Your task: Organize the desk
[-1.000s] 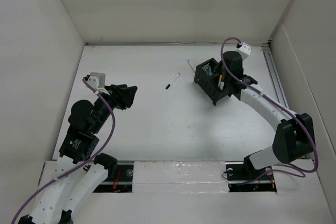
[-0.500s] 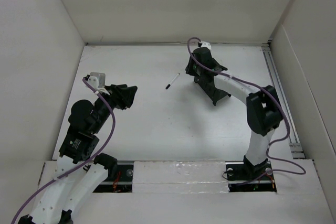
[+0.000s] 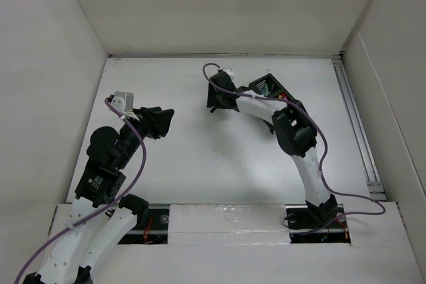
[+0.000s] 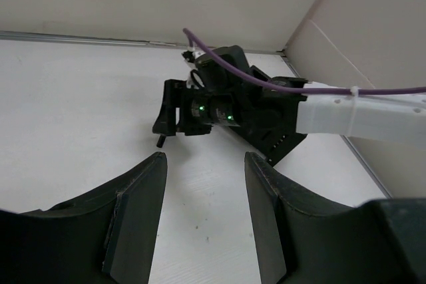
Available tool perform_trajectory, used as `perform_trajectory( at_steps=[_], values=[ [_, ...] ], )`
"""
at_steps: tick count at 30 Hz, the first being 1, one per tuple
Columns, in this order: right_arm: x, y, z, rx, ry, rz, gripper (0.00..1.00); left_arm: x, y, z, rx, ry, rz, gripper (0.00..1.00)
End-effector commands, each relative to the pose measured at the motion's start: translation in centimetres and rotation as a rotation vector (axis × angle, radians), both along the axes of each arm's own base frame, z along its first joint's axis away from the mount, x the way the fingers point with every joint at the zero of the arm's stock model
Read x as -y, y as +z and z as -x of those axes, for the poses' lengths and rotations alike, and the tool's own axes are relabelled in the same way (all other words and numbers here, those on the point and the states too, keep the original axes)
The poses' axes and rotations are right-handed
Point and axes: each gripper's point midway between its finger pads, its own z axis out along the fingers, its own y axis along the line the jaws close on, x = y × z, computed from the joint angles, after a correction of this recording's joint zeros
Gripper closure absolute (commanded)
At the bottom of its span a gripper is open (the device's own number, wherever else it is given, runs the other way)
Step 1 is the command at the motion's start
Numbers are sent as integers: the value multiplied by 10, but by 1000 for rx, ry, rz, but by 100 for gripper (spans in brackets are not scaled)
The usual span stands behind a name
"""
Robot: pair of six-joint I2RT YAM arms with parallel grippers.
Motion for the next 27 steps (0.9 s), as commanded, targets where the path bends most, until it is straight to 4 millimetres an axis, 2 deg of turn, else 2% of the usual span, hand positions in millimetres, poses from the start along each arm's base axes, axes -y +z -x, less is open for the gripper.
perform_trajectory(
  at_steps=[1,2,3,5,7,8,11,12,13,14,15,16,17,18,19,20,22,23,25,26,27],
  values=[
    [-1,12,-17,33,-70,33,38,0,11,0,51,-4,9,54],
    [-7,17,-21,41,-72,37,46,0,12,0,54,-4,9,54],
    [1,-7,-14,-21,-84,95,50,0,11,0,53,-4,7,54],
    [9,-15,-11,-28,-122,152,59,0,11,0,53,-4,7,54],
    [9,-11,-4,-18,-109,163,66,1,13,1,57,-10,10,54],
    [16,-19,3,-31,-112,181,80,1,12,0,54,-11,9,54],
    [19,-8,18,-40,-104,176,95,1,12,1,56,-8,10,54],
    [20,-19,31,-59,-86,188,97,1,12,0,55,-8,10,54],
    [20,-6,36,-49,-67,169,99,0,13,1,57,-8,10,54],
    [16,-6,46,-48,-47,162,100,0,13,1,57,-7,10,54],
    [11,-3,53,-32,-30,148,100,0,13,1,56,-8,11,54],
    [18,-16,72,-65,-15,162,100,0,12,0,55,-7,11,54],
    [17,-1,79,-44,-8,136,100,1,12,1,55,-8,10,54],
    [13,1,89,-36,6,127,100,0,12,0,55,-5,10,54],
    [22,-11,106,-67,8,147,100,1,12,0,55,-8,10,54],
    [26,3,111,-52,6,123,100,1,12,1,56,-10,9,54],
    [22,4,132,-68,38,105,100,1,12,1,54,-12,12,54],
    [31,-3,141,-86,35,119,100,2,12,0,53,-13,10,54],
    [36,2,145,-81,23,111,91,2,12,1,55,-15,11,54],
    [40,0,147,-82,18,118,77,2,13,0,54,-13,12,54],
    [39,2,146,-73,18,112,71,1,13,0,57,-11,10,54]
  ],
)
